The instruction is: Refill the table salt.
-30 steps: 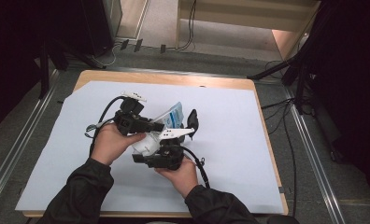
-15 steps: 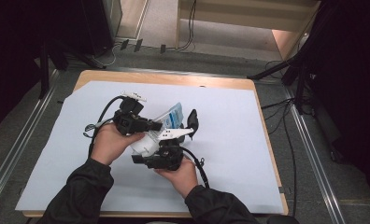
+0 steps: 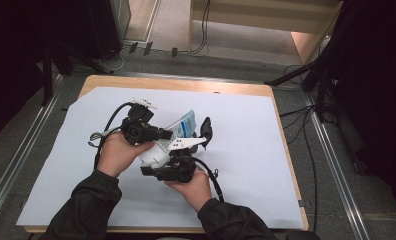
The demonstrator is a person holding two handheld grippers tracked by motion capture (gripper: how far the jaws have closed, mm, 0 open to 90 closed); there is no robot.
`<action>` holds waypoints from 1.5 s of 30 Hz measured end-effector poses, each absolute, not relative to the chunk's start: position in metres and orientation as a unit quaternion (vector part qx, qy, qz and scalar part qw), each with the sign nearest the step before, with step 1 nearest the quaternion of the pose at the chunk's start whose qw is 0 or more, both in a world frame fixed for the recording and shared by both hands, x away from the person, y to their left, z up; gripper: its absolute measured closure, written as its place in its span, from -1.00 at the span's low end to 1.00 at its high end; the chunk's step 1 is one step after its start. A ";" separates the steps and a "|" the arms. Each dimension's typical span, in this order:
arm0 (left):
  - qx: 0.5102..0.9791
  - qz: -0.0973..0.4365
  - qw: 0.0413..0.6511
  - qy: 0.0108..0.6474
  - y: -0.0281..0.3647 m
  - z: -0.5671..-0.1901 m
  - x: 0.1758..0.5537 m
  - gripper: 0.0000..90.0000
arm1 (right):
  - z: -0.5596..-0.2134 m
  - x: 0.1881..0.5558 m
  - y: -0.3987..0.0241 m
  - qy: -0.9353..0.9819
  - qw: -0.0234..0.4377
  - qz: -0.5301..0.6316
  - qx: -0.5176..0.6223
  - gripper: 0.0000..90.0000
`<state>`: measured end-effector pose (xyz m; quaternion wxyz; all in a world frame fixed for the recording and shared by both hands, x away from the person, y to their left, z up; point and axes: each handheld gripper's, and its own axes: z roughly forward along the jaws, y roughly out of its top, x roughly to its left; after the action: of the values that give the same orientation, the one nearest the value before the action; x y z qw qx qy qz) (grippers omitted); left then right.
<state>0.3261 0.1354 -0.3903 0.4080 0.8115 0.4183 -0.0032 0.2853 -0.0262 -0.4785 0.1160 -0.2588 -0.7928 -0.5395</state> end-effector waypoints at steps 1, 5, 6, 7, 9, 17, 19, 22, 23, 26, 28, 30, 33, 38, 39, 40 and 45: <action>0.811 -0.003 0.408 0.418 0.135 -0.390 0.326 0.98 | -0.479 0.285 -0.026 -0.793 0.117 -0.540 -0.259 0.28; 0.813 0.003 0.405 0.419 0.134 -0.390 0.325 1.00 | -0.479 0.285 -0.025 -0.791 0.117 -0.541 -0.261 0.23; 0.813 0.003 0.405 0.418 0.134 -0.390 0.325 1.00 | -0.479 0.285 -0.025 -0.792 0.116 -0.539 -0.263 0.23; 0.813 0.003 0.405 0.418 0.134 -0.390 0.325 1.00 | -0.479 0.284 -0.025 -0.793 0.112 -0.538 -0.263 0.24; 0.811 0.003 0.407 0.420 0.134 -0.389 0.325 1.00 | -0.479 0.284 -0.025 -0.794 0.106 -0.537 -0.263 0.26; 0.808 -0.002 0.415 0.418 0.136 -0.389 0.326 0.96 | -0.478 0.284 -0.027 -0.789 0.115 -0.542 -0.265 0.34; 0.808 -0.004 0.417 0.417 0.136 -0.388 0.325 0.92 | -0.478 0.284 -0.027 -0.786 0.122 -0.546 -0.264 0.34; 0.809 -0.005 0.417 0.414 0.136 -0.388 0.325 0.88 | -0.479 0.285 -0.027 -0.782 0.129 -0.549 -0.267 0.34; 0.809 -0.005 0.417 0.414 0.136 -0.388 0.325 0.88 | -0.479 0.285 -0.027 -0.782 0.128 -0.549 -0.266 0.34; 0.808 -0.006 0.418 0.415 0.136 -0.387 0.325 0.87 | -0.479 0.286 -0.027 -0.780 0.133 -0.551 -0.266 0.34; 0.808 -0.004 0.418 0.415 0.136 -0.387 0.325 0.86 | -0.479 0.286 -0.027 -0.777 0.137 -0.554 -0.266 0.34; 0.809 -0.004 0.417 0.414 0.136 -0.387 0.325 0.86 | -0.479 0.286 -0.027 -0.777 0.136 -0.554 -0.265 0.34; 0.809 -0.004 0.417 0.415 0.136 -0.387 0.325 0.86 | -0.479 0.286 -0.027 -0.777 0.137 -0.554 -0.266 0.34; 0.810 0.000 0.413 0.415 0.135 -0.387 0.325 0.87 | -0.479 0.286 -0.027 -0.776 0.140 -0.555 -0.265 0.34; 0.810 0.000 0.412 0.417 0.135 -0.387 0.325 0.90 | -0.479 0.286 -0.027 -0.778 0.139 -0.553 -0.265 0.34; 0.813 0.003 0.406 0.417 0.135 -0.387 0.325 0.96 | -0.480 0.286 -0.027 -0.779 0.138 -0.551 -0.264 0.34; 0.813 0.007 0.403 0.420 0.133 -0.387 0.324 1.00 | -0.480 0.284 -0.026 -0.789 0.123 -0.543 -0.260 0.34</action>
<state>0.3238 0.1333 -0.3874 0.4028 0.8134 0.4197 0.0067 0.2842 -0.0257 -0.4799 0.1232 -0.2599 -0.7886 -0.5434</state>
